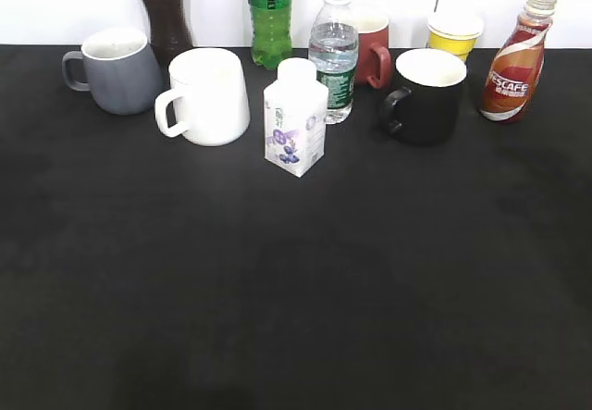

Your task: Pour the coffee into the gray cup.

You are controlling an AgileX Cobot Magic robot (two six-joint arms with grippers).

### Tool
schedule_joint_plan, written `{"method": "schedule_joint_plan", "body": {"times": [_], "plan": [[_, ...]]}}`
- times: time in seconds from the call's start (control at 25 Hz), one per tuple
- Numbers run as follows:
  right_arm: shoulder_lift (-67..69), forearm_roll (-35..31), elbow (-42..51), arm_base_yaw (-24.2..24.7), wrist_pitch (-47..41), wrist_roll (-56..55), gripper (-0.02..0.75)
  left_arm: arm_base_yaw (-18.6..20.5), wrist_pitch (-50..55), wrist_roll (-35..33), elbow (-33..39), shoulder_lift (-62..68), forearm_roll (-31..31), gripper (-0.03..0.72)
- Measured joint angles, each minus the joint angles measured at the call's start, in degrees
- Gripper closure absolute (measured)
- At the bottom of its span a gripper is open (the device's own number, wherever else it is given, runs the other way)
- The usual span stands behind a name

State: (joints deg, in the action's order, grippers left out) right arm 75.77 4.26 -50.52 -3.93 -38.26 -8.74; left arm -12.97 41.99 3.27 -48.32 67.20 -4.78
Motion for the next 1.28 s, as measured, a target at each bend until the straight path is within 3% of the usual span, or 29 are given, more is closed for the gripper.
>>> {"method": "schedule_joint_plan", "body": {"times": [0.12, 0.28, 0.52, 0.64, 0.92, 1.28], "plan": [[-0.8, -2.64, -9.64, -0.91, -16.2, 1.93, 0.213, 0.0, 16.02, 0.0, -5.27, -0.95, 4.2, 0.368], [-7.47, -8.11, -12.02, -0.91, -18.5, 6.34, 0.213, 0.0, 24.74, 0.07, -5.39, -8.0, 8.03, 0.368], [-24.58, -8.7, -11.8, -0.91, -23.35, 9.91, 0.213, 0.0, 27.75, 0.09, -5.39, -28.24, 7.96, 0.368], [-36.76, -8.74, -6.08, -0.97, -25.0, 9.85, 0.211, 0.0, 27.8, 0.2, -3.58, -36.91, 7.84, 0.368], [-64.75, -7.5, 15.6, -0.97, -25.46, 8.74, 0.209, 0.0, 27.57, 0.2, 10.31, -48.15, 4.78, 0.377], [-66.49, -5.53, 21.72, -0.97, -22.4, 7.64, 0.209, 0.0, 19.35, 0.2, 18.16, -48.15, 4.08, 0.379]]}}
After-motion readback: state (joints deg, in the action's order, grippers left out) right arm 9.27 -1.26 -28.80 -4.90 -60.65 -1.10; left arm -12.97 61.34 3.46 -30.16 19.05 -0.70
